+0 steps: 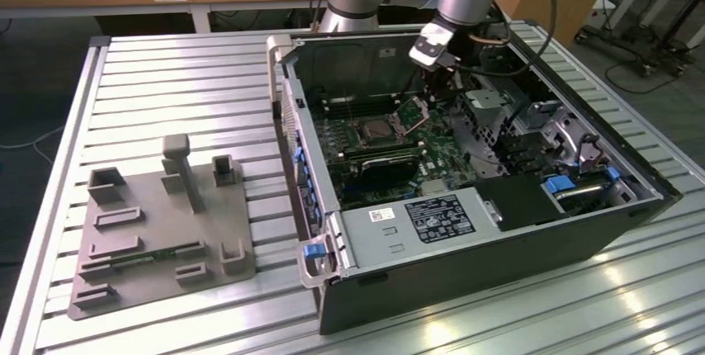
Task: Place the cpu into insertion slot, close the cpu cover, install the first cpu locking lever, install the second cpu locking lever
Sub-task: 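Close the cpu cover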
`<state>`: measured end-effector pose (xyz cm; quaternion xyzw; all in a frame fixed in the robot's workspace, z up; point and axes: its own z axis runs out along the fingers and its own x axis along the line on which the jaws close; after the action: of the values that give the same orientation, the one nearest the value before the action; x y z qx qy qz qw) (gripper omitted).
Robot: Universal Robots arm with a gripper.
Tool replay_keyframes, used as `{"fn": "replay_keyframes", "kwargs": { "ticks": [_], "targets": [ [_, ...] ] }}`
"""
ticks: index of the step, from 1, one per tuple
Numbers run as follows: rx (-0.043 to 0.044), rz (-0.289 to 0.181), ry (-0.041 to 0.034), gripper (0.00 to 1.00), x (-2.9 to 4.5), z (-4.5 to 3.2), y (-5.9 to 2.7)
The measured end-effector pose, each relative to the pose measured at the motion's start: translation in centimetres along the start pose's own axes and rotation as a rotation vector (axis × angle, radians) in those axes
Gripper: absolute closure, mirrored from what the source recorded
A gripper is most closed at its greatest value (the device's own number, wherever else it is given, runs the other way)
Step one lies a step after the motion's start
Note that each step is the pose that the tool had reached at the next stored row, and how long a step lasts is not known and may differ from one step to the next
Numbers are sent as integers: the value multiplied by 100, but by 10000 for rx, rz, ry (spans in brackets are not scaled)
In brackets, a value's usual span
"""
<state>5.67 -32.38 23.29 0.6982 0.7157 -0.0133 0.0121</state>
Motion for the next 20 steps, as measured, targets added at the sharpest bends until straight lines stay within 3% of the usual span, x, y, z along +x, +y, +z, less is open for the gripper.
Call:
{"fn": "replay_keyframes", "kwargs": {
  "ticks": [20],
  "targets": [
    [78,-3,1,90,3,0,-122]
  ]
}}
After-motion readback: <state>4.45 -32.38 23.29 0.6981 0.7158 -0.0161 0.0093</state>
